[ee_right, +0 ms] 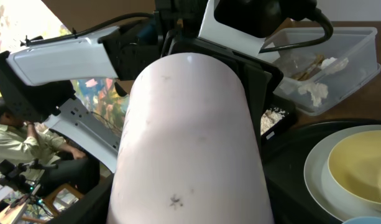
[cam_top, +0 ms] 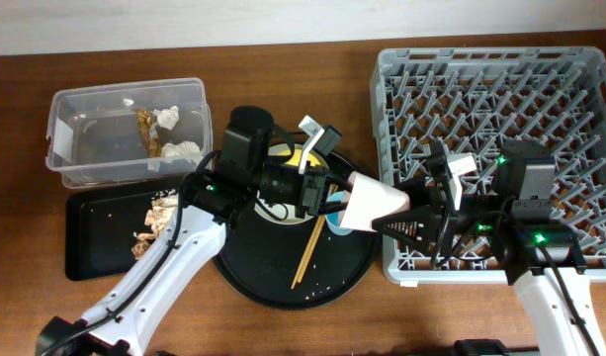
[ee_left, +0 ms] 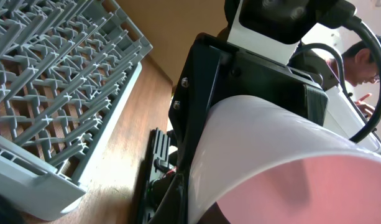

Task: Sort waste into correct bins and load items into the dishwasher rack
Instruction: 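Hand the pink cup from the left gripper to the right gripper, then place the pink cup upside down in the dish rack with the right gripper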

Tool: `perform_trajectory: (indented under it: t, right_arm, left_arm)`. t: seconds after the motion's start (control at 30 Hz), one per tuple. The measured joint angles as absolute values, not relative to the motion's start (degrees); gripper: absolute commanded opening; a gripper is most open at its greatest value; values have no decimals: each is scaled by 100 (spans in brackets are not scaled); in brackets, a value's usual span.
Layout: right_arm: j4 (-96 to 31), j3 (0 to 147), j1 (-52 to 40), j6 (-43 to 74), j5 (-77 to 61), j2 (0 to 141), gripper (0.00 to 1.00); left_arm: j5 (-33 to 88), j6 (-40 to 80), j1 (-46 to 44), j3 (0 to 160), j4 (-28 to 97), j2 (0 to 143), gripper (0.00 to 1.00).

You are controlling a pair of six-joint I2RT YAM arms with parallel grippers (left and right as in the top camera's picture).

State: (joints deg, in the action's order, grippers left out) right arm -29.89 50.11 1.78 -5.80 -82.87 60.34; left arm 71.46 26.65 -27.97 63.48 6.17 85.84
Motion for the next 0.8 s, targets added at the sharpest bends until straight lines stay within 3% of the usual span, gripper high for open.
perform_trajectory:
  t: [0.37, 0.43, 0.47, 0.57, 0.67, 0.8]
  right_arm:
    - [-2991, 5011, 178, -574, -8298, 6034, 44]
    - [-2989, 5011, 178, -569, -8298, 6034, 36]
    - [-2980, 5011, 176, -593, -8254, 6034, 34]
    - [-3035, 5011, 176, -624, -7682, 6036, 21]
    - [-3363, 5011, 176, -624, -6359, 6049, 17]
    - [-4462, 5280, 176, -622, -4659, 6060, 7]
  left_arm:
    - [7164, 2661, -2797, 6348, 617, 8584, 1]
    - [7161, 2661, -2797, 6348, 617, 8584, 20]
    - [7126, 2639, -2797, 6348, 617, 8584, 25]
    - [6429, 2488, -2794, 6370, 1109, 8582, 31]
    - [5096, 1662, -2731, 6392, 2082, 8584, 32]
    - [3975, 1024, -1887, 6399, 2845, 8514, 32]
